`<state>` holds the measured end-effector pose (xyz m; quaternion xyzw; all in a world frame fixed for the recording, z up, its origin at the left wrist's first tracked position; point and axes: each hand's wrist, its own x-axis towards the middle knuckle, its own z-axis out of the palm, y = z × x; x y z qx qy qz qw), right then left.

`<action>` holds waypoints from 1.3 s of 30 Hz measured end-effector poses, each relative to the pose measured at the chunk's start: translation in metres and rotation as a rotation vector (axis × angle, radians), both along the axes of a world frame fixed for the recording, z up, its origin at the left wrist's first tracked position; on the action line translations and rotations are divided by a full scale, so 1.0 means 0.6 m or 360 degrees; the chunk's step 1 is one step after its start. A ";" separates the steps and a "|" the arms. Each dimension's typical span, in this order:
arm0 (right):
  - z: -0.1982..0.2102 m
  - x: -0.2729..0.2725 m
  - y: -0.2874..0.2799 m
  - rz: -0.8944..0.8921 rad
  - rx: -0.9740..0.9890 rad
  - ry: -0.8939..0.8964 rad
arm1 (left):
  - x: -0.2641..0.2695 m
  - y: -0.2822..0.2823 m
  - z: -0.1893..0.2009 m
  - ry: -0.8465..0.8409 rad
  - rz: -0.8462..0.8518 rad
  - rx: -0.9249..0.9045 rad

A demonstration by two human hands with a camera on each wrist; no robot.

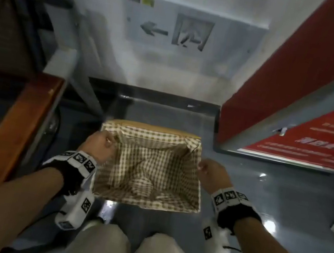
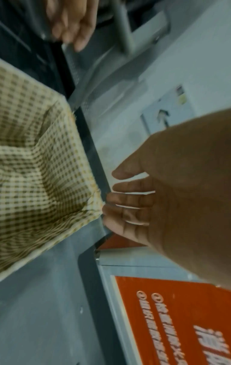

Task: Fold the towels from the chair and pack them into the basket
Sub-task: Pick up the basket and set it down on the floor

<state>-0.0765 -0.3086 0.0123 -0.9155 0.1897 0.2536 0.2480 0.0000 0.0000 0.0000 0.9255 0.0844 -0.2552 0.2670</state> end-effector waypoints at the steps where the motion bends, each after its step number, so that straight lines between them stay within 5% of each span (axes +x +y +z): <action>1: -0.043 -0.003 -0.004 -0.0071 0.0007 -0.0030 | 0.000 0.003 -0.036 0.0004 0.0026 0.0021; 7: -0.262 -0.025 -0.023 -0.0270 -0.0100 0.0136 | -0.040 0.032 -0.232 0.0004 0.0419 0.0158; 10: -0.319 -0.033 -0.030 -0.0279 -0.0188 0.0092 | -0.042 0.039 -0.283 0.0098 0.0630 0.0152; 15: -0.336 -0.041 -0.032 -0.0348 -0.0240 -0.0120 | -0.051 0.044 -0.304 0.0002 0.0542 0.0277; 20: -0.266 -0.092 -0.030 -0.0560 -0.0246 -0.0200 | -0.060 0.029 -0.234 -0.0149 0.0470 0.0184; 27: -0.077 -0.258 -0.007 -0.1009 -0.0283 -0.0080 | -0.090 -0.016 -0.052 -0.0125 0.0518 -0.0081; 34: 0.121 -0.439 0.045 -0.1514 -0.0390 -0.0142 | -0.160 -0.049 0.123 -0.0075 0.0079 -0.0158; 39: 0.182 -0.563 0.094 -0.1853 -0.0400 -0.0248 | -0.249 -0.038 0.185 -0.0302 -0.0252 -0.0235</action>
